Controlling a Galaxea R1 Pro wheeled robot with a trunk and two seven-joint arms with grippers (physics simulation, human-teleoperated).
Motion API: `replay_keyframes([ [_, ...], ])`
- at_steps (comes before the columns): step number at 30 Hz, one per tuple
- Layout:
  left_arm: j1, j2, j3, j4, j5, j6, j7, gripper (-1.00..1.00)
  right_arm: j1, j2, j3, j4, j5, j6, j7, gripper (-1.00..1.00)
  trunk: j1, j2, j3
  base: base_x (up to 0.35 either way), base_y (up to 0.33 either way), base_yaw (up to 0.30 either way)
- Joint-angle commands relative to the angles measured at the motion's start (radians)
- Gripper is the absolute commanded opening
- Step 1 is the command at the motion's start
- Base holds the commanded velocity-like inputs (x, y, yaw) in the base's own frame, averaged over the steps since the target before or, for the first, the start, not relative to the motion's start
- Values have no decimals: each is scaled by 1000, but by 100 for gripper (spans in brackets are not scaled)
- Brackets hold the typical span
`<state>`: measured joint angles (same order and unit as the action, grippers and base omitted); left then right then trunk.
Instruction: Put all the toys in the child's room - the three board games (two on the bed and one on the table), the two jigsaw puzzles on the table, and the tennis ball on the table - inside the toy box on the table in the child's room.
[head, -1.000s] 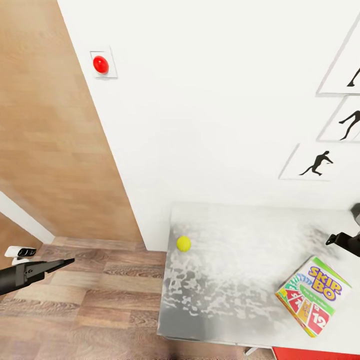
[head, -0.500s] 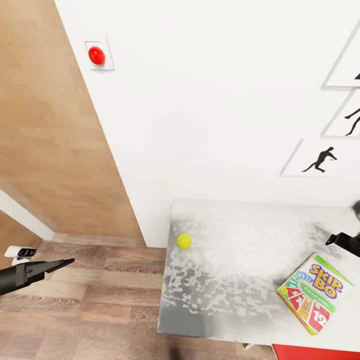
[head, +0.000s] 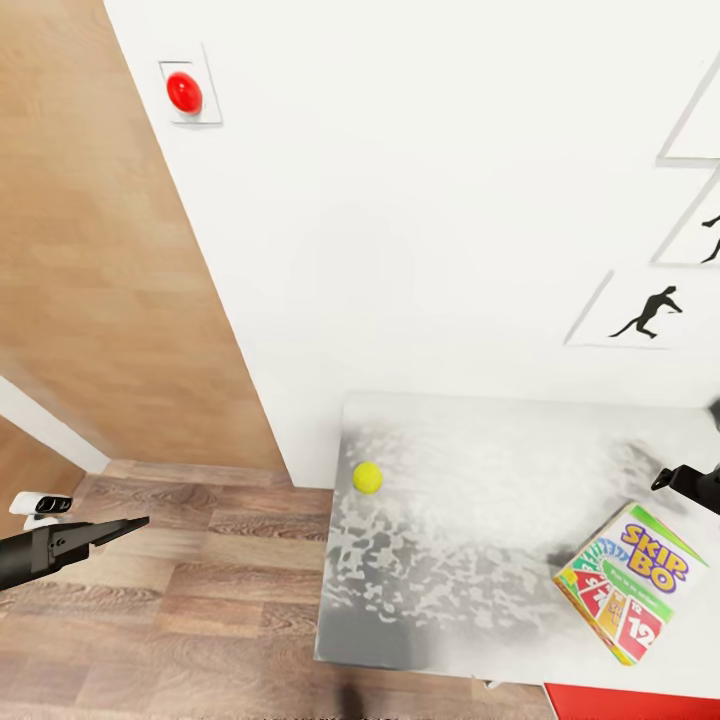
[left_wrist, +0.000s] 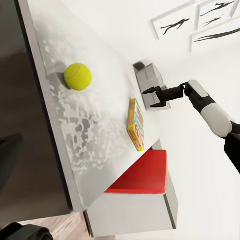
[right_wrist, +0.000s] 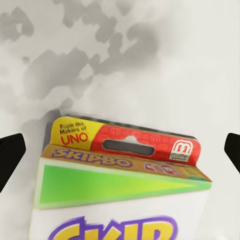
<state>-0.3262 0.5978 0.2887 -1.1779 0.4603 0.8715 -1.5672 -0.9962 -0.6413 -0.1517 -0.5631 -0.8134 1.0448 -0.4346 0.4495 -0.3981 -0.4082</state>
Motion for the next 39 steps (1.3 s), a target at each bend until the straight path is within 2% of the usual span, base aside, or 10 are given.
replay_keyframes([
  [1,0,0,0,0,0,11,-4,100,-1,0,-2,-1,-10,2,-10,100,0,-2,-3,0,0,0],
  [39,0,0,0,0,0,11,-4,100,-1,1,-2,0,-12,2,-10,100,0,-2,-66,0,9,0],
])
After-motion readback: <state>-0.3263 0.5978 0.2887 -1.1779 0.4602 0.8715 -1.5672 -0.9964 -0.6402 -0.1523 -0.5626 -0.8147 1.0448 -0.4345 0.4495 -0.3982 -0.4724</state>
